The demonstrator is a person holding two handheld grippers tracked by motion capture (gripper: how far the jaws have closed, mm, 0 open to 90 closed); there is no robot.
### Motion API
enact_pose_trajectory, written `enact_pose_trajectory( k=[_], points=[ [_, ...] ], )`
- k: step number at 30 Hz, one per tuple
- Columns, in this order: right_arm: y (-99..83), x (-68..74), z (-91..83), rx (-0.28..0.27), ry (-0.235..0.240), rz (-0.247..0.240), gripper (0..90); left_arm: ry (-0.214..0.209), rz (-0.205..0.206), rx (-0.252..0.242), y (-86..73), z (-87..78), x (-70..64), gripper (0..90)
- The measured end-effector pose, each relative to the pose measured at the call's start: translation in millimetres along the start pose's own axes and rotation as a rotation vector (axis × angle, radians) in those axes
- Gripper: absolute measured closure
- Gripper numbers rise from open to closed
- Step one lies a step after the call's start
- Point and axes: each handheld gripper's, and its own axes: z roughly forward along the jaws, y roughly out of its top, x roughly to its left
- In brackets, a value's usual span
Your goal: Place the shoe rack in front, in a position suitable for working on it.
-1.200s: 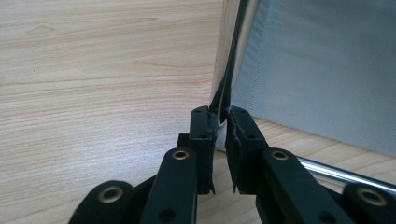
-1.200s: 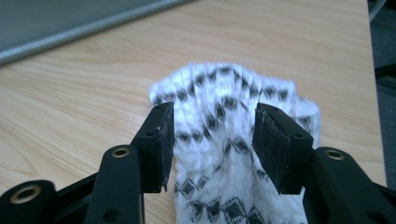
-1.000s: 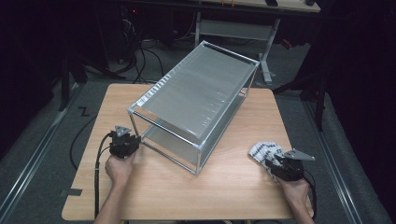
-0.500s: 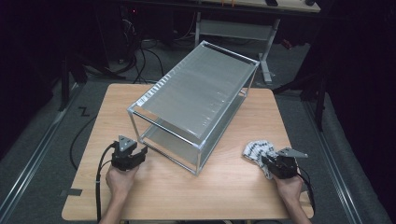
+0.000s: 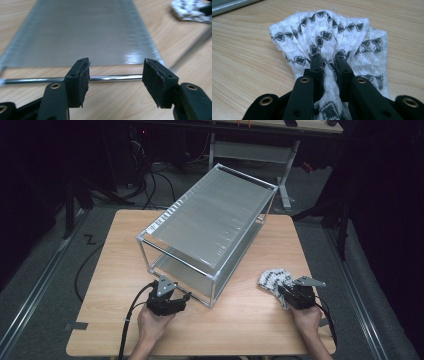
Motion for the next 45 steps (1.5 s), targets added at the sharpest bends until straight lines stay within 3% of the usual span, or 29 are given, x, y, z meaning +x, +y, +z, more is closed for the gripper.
enact_pose_trajectory(
  k=[2,4,10,13,16,20,28,35,45],
  points=[
    [-0.1,0.0,0.0,-0.001,-0.001,-0.004,79.3,-0.014,0.011,-0.001,0.3,0.1,-6.1,37.9],
    [0.0,0.0,0.1,-0.001,0.0,-0.004,79.3,-0.045,-0.005,-0.021,0.5,-0.4,-15.3,37.7],
    [0.2,0.2,0.5,0.0,-0.003,-0.004,79.4,-0.093,0.039,-0.029,7.3,3.0,-37.4,37.7],
    [0.2,0.3,0.8,-0.001,-0.003,-0.003,79.4,-0.104,0.063,-0.029,11.2,8.8,-45.0,37.3],
    [0.1,0.3,0.8,-0.001,-0.003,-0.005,79.4,-0.112,0.061,-0.037,15.3,13.5,-50.3,37.1],
    [0.2,0.2,0.8,0.0,-0.003,-0.007,79.6,-0.114,0.063,-0.049,21.3,18.1,-54.9,39.7],
    [1.4,-0.6,0.8,0.009,0.001,-0.009,80.6,-0.126,0.08,-0.05,28.5,26.1,-59.7,59.6],
    [2.2,0.9,0.6,0.017,-0.004,-0.021,81.5,-0.143,0.096,-0.057,29.1,23.8,-58.4,79.6],
    [1.6,1.9,0.2,0.012,-0.007,-0.024,81.9,-0.15,0.109,-0.054,24.4,18.4,-56.7,80.5]
  ],
)
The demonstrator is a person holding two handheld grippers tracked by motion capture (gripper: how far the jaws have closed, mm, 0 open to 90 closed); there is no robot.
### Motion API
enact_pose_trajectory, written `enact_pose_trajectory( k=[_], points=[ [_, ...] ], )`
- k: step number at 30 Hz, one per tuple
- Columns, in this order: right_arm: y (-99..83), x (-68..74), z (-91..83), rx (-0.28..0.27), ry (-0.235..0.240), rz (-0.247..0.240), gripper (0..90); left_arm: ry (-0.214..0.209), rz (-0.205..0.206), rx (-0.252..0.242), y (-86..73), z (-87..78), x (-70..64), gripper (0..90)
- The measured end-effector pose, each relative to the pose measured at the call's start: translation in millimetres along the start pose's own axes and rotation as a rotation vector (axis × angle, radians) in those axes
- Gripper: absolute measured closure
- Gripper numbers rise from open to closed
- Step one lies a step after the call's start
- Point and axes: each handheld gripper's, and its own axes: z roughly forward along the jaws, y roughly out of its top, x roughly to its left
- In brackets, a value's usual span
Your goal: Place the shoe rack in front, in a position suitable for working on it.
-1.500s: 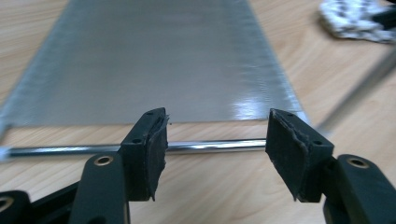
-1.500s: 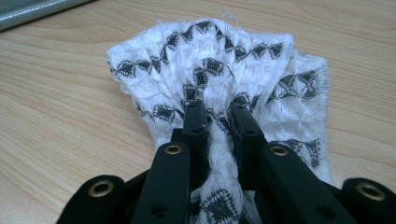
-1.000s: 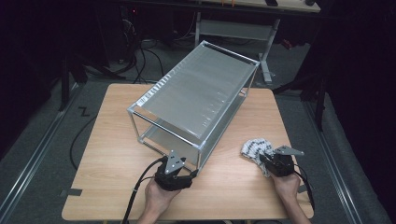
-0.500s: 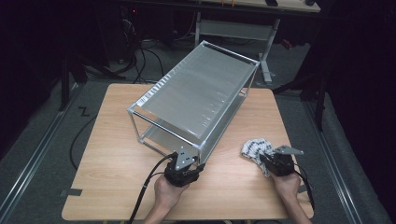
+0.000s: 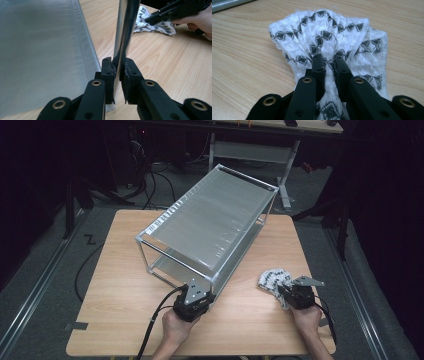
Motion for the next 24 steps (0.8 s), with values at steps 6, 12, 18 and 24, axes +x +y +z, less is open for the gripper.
enact_pose_trajectory(
  k=[6,12,18,24],
  points=[
    [0.6,-0.6,-0.1,0.002,0.003,0.0,82.0,-0.003,0.001,0.003,-1.4,-2.8,0.5,80.6],
    [0.8,-1.5,-0.5,0.002,0.008,0.011,82.1,-0.006,0.008,0.008,-4.4,-9.0,2.2,80.6],
    [3.9,1.3,-2.2,-0.005,0.021,0.015,82.3,-0.009,0.017,0.013,-4.9,-10.6,4.3,80.8],
    [19.9,9.1,-3.0,-0.039,0.043,-0.002,82.5,-0.012,0.02,0.013,-4.9,-10.6,4.9,80.9]
  ],
)
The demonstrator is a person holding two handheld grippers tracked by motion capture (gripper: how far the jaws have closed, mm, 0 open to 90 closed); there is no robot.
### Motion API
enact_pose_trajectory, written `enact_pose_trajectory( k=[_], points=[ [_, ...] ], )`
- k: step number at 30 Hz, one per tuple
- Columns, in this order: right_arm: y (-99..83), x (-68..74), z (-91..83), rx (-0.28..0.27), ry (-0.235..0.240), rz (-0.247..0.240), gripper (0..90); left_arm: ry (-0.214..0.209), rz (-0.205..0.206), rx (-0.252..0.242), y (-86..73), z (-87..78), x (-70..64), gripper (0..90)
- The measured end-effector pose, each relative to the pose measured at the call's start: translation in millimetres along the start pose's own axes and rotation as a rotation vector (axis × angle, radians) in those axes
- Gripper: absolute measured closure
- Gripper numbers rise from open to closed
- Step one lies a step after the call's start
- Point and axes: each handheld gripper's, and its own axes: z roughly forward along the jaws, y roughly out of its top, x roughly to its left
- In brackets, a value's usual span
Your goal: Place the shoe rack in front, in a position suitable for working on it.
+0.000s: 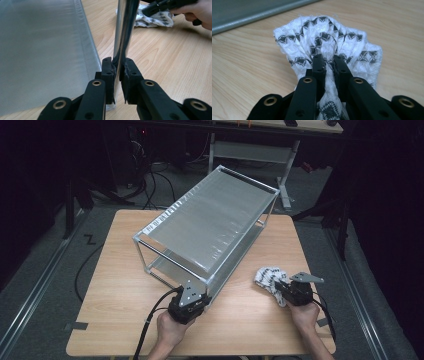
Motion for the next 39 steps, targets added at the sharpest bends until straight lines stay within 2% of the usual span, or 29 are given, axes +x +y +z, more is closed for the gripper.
enact_pose_trajectory(
  k=[11,17,24,30,34,37,39],
  points=[
    [40.3,27.1,23.0,-0.034,0.057,-0.067,82.5,-0.008,0.002,0.001,-0.2,-0.1,1.1,81.0],
    [57.0,42.3,42.8,-0.025,0.071,-0.109,82.5,-0.012,0.004,0.0,-0.3,-0.1,1.7,81.0],
    [68.2,56.1,66.4,-0.028,0.117,-0.094,82.5,-0.019,0.007,-0.001,-0.4,0.0,2.6,80.9],
    [75.5,68.5,82.2,-0.016,0.112,-0.116,82.1,-0.021,0.007,-0.003,-0.6,0.0,2.8,80.9],
    [83.5,78.1,93.5,-0.015,0.126,-0.116,82.1,-0.021,0.008,-0.003,-0.7,0.0,2.8,80.9],
    [87.1,85.7,104.1,0.001,0.134,-0.135,82.1,-0.021,0.008,-0.003,-0.7,-0.1,2.9,80.9],
    [86.4,87.8,109.3,0.009,0.139,-0.123,82.1,-0.022,0.008,-0.003,-0.7,-0.1,2.9,80.9]
  ],
)
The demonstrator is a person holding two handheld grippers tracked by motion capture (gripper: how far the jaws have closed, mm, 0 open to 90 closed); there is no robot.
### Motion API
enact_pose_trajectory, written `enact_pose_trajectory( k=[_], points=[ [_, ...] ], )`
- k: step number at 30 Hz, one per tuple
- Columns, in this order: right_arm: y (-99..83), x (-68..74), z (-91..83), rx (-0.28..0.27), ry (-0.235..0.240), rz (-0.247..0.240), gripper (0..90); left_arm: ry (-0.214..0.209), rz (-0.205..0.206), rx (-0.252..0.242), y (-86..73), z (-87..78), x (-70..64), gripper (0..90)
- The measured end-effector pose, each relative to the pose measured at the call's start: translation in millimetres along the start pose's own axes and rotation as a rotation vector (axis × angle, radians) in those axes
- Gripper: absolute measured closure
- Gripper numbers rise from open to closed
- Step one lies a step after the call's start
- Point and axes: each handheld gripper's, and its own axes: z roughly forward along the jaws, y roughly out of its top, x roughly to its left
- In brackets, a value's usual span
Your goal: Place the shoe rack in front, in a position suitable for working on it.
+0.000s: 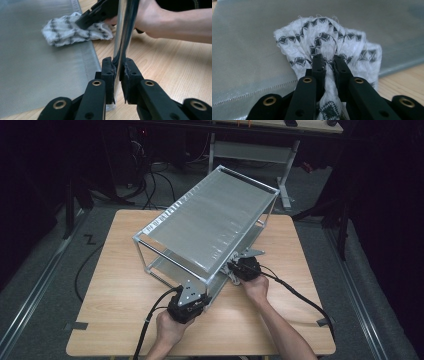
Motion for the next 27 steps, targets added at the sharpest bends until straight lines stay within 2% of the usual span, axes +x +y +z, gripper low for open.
enact_pose_trajectory(
  k=[7,9,15,27],
  points=[
    [-0.8,-0.9,7.7,0.05,0.016,-0.003,82.2,-0.003,0.0,-0.001,-0.2,-0.1,0.5,80.9],
    [0.6,1.0,8.8,0.066,0.004,-0.032,82.4,-0.003,-0.002,-0.004,-0.6,-0.1,0.3,80.9],
    [-2.1,2.9,9.2,0.059,-0.004,-0.052,83.3,-0.004,0.002,-0.003,-1.1,-1.2,0.3,80.9],
    [-5.2,6.9,6.9,0.061,-0.009,-0.056,84.0,-0.001,0.0,-0.018,-5.6,-5.5,0.9,81.0]
  ],
)
